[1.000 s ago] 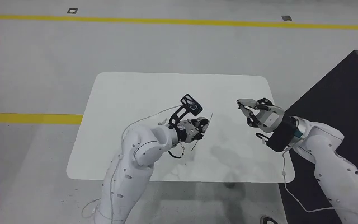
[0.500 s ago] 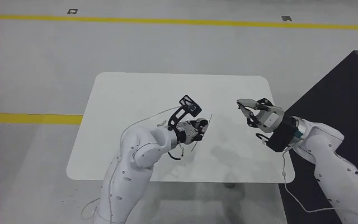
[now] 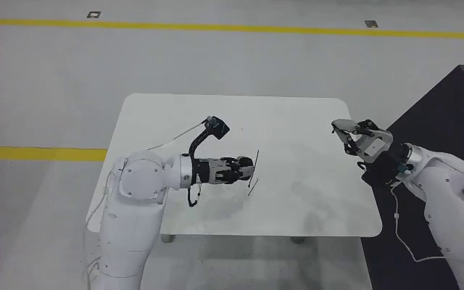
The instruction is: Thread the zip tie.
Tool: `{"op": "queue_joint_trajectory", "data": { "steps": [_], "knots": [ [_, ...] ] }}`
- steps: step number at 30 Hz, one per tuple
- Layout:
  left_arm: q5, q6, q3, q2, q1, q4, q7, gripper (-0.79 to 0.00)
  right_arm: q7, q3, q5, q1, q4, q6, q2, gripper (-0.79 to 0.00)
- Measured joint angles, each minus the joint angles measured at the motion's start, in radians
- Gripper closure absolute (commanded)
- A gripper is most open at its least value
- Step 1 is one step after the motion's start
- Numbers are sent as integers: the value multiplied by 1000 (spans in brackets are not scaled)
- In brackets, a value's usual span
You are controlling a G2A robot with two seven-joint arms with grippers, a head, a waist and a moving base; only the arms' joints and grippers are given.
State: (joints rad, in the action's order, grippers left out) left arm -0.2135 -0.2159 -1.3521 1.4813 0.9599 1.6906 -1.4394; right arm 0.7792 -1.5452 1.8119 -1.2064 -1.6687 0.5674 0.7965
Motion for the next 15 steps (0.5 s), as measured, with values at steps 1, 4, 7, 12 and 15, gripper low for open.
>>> {"op": "queue_joint_trajectory", "data": {
  "steps": [1,4,7,12,15],
  "knots": [
    [66,22,0,-1,-11,-18,-34,0,-3,7,4,3,-3,-7,1,0],
    [249,65,20,-3,-44,-89,-97,0,-5,20,10,7,-9,-21,3,0],
    [378,75,58,-5,-63,-141,-97,0,-4,20,10,6,-9,-21,3,0],
    [376,74,59,-5,-63,-141,-96,0,-4,20,10,6,-9,-20,3,0],
    [389,87,68,-3,-55,-152,-96,0,-12,19,18,4,-14,-28,3,0]
  ]
}}
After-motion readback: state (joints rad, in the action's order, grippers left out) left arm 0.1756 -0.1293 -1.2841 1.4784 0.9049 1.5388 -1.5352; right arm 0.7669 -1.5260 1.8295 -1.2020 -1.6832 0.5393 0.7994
